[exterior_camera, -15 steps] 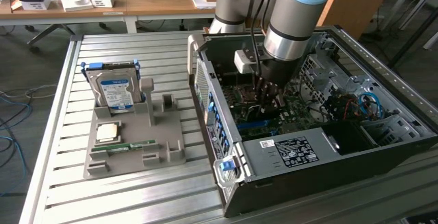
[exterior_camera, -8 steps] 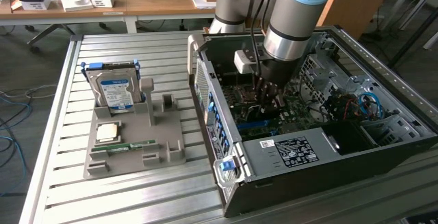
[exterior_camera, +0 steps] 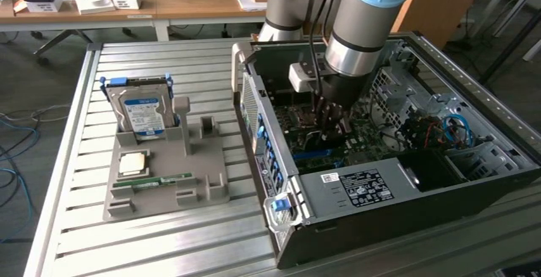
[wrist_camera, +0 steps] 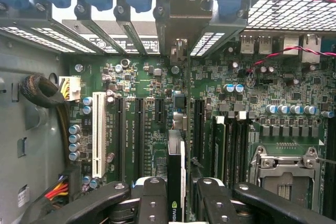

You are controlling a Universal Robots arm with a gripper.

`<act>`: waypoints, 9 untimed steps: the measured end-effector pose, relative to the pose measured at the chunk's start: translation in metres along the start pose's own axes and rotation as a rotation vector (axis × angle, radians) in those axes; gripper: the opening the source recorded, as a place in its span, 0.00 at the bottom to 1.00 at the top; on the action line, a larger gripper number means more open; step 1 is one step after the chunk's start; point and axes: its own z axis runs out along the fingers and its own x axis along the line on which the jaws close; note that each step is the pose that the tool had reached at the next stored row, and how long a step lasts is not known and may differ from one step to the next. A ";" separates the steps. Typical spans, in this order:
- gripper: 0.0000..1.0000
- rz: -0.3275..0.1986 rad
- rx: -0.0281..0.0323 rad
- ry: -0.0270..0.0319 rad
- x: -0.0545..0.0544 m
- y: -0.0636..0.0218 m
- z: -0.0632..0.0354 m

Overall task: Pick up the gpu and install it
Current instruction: 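Insert the gpu into the slot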

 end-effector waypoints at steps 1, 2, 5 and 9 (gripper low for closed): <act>0.27 0.000 0.0001 -0.0003 0.000 0.0000 0.0005; 0.27 0.000 0.0002 -0.0004 0.000 0.0000 0.0011; 0.27 0.000 0.0000 0.0000 0.000 0.0000 0.0011; 0.27 0.000 0.0002 -0.0003 0.001 0.0002 0.0013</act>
